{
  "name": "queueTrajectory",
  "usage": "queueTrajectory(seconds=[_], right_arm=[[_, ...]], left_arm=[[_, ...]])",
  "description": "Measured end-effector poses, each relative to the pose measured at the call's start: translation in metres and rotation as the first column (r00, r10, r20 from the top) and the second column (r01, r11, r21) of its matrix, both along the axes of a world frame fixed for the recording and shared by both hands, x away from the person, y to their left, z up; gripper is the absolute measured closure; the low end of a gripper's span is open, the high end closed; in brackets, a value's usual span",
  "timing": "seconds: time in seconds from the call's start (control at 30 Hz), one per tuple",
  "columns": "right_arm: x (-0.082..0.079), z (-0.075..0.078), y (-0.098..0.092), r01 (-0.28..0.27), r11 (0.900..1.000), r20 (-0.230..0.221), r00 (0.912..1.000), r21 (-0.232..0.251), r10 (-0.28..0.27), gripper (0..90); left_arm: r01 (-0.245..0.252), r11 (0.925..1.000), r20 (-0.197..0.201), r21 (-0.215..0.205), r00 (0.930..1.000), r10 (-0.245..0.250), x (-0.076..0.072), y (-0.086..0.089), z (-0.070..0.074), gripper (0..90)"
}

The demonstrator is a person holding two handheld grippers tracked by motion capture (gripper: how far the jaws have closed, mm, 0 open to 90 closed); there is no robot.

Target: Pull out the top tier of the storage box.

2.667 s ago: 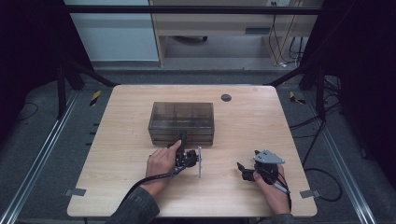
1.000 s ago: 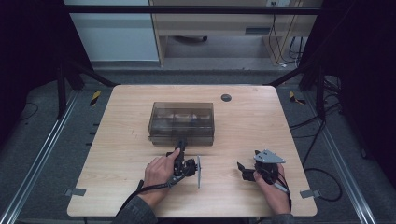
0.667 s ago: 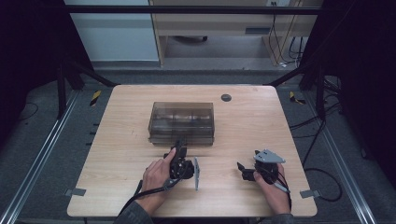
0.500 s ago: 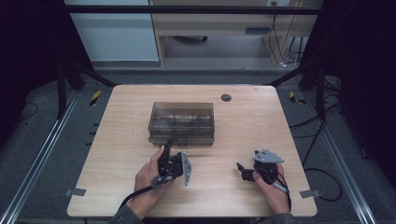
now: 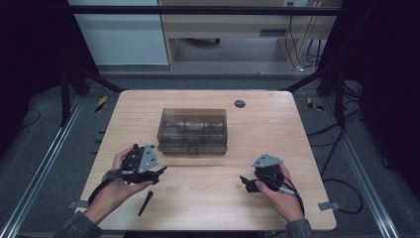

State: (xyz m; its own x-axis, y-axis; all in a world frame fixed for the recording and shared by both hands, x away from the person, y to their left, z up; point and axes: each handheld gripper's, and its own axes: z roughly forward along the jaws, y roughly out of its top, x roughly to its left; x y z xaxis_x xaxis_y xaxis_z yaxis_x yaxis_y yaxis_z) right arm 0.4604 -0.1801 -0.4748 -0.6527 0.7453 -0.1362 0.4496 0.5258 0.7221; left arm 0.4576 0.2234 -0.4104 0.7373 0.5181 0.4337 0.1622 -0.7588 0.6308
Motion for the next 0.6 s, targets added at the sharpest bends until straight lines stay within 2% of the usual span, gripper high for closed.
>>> queueTrajectory(seconds=[0.07,0.1,0.2,0.23,0.27,0.3,0.33,0.37,0.4,0.47,0.53,0.6], right_arm=[[0.005,0.009,0.007,-0.05,0.997,-0.018,0.9986,-0.057,0.049,11.4],[0.01,0.015,0.011,-0.072,0.993,-0.031,0.9971,-0.091,0.069,11.6],[0.021,0.031,0.021,-0.134,0.977,-0.07,0.9898,-0.163,0.124,14.5],[0.024,0.034,0.023,-0.148,0.973,-0.079,0.9875,-0.176,0.136,15.0],[0.027,0.041,0.028,-0.173,0.963,-0.097,0.983,-0.207,0.156,16.6],[0.028,0.045,0.03,-0.189,0.954,-0.098,0.9805,-0.234,0.17,18.1],[0.032,0.052,0.033,-0.207,0.94,-0.098,0.9775,-0.27,0.187,20.9],[0.034,0.057,0.035,-0.216,0.933,-0.101,0.9755,-0.287,0.195,23.6],[0.038,0.066,0.036,-0.233,0.921,-0.096,0.9721,-0.312,0.214,27.6],[0.047,0.079,0.036,-0.236,0.915,-0.079,0.9716,-0.328,0.223,31.3],[0.054,0.09,0.035,-0.227,0.923,-0.075,0.974,-0.311,0.214,35.3],[0.06,0.095,0.035,-0.227,0.926,-0.08,0.9738,-0.302,0.213,39.0]], left_arm=[[-0.007,1.0,-0.013,-0.006,0.9999,0.007,0.001,0.005,0.0,21.7],[-0.009,0.9993,-0.063,-0.037,0.998,0.007,0.006,0.016,0.002,20.3],[-0.024,0.9975,-0.1,-0.067,0.9948,0.018,0.013,0.026,0.007,18.1],[-0.018,0.996,-0.123,-0.088,0.9923,0.007,0.017,0.029,0.008,17.6],[-0.013,0.9959,-0.134,-0.089,0.991,0.001,0.019,0.031,0.008,17.1],[-0.009,0.9964,-0.144,-0.084,0.9896,-0.003,0.022,0.032,0.009,16.8],[-0.004,0.9967,-0.152,-0.081,0.9884,-0.009,0.024,0.033,0.008,16.3],[-0.002,0.9973,-0.163,-0.073,0.9865,-0.01,0.026,0.034,0.008,15.9],[-0.003,0.997,-0.168,-0.077,0.9858,-0.01,0.028,0.034,0.008,15.8],[-0.004,0.9959,-0.175,-0.091,0.9845,-0.011,0.03,0.034,0.008,17.2],[-0.004,0.9955,-0.192,-0.095,0.9813,-0.014,0.032,0.035,0.007,18.2],[0.0,0.9966,-0.205,-0.083,0.9786,-0.017,0.032,0.035,0.007,19.3]])
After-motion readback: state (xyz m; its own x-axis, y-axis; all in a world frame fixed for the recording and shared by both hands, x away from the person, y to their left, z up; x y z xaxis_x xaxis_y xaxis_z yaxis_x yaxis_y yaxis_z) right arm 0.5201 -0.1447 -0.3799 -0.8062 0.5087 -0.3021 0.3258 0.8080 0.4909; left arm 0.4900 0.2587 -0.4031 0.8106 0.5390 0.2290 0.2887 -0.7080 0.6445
